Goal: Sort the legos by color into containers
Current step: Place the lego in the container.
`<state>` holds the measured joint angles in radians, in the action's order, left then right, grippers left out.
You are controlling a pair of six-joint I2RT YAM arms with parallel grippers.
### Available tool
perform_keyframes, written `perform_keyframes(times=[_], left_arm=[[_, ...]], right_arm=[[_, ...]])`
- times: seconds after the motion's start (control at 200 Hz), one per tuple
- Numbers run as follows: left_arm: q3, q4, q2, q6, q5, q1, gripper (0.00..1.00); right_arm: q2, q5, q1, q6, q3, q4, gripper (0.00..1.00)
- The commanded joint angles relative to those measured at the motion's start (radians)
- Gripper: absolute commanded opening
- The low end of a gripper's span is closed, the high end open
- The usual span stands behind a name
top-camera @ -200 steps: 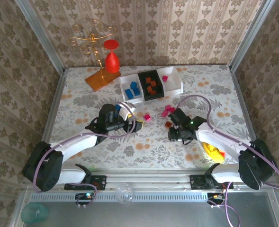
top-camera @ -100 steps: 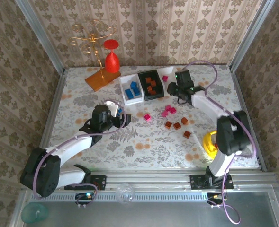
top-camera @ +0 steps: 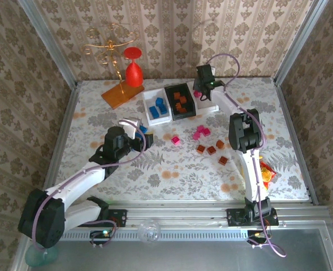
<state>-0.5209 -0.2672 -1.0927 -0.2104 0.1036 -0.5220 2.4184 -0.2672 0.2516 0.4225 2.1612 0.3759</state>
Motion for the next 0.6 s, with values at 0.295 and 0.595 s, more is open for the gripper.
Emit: perform_keyframes(times=[0.295, 0.595], left_arm=[[0.018, 0.036, 0.004, -0.036, -0.068, 0.023, 0.84], [0.010, -0.100, -0.062, -0.011, 0.296, 0.029, 0.84]], right_arm=[[-0.449, 0.049, 0.055, -0.087, -0.520, -0.098, 0.75], [-0.811, 0.076, 0.150, -0.128, -1.032, -0.040, 0.79]])
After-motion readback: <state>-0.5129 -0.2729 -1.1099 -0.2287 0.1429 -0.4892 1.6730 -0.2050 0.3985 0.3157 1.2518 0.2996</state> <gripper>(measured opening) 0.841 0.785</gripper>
